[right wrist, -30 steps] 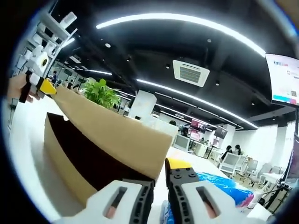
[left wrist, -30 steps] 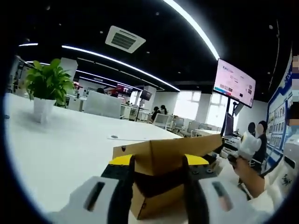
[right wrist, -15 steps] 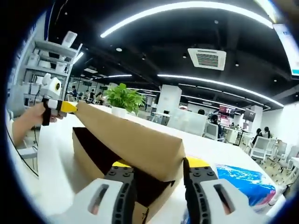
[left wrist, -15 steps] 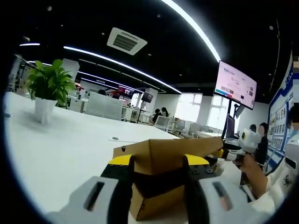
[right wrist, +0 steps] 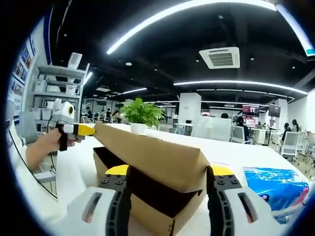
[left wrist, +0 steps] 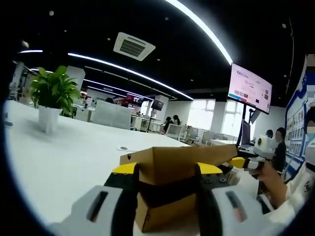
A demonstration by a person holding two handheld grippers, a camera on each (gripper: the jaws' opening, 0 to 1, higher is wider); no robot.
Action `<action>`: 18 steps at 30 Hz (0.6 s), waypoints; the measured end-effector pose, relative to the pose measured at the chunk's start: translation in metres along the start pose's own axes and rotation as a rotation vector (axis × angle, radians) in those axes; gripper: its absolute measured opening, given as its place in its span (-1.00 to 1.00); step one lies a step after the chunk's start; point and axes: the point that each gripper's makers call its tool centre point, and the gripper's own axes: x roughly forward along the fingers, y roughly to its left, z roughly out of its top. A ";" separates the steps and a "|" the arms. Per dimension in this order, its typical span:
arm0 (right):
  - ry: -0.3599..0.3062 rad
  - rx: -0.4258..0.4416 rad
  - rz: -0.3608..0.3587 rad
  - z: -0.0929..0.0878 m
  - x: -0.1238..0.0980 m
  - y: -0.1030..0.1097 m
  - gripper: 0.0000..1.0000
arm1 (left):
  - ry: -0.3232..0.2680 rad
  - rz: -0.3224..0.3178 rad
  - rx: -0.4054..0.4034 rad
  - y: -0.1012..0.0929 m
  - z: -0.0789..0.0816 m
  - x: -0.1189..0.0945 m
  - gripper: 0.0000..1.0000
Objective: Operate the shoe box by opening the lid, removing the specified soft item, and placing it in the target area until the item is outside and the box remains undamaged.
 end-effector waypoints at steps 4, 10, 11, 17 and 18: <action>-0.004 0.048 0.047 -0.001 0.001 0.009 0.35 | 0.005 0.016 0.009 0.004 -0.002 0.001 -0.08; 0.007 0.136 0.031 -0.006 0.005 0.005 0.30 | 0.028 0.017 0.003 0.011 -0.013 0.003 -0.09; 0.020 0.120 0.019 -0.011 0.007 0.005 0.31 | 0.021 0.020 -0.011 0.012 -0.017 0.004 -0.09; 0.002 0.099 0.009 -0.015 0.008 0.005 0.31 | 0.010 0.033 0.030 0.012 -0.020 0.006 -0.04; -0.003 0.102 0.011 -0.015 0.008 0.003 0.31 | 0.013 0.023 0.038 0.010 -0.020 0.006 -0.02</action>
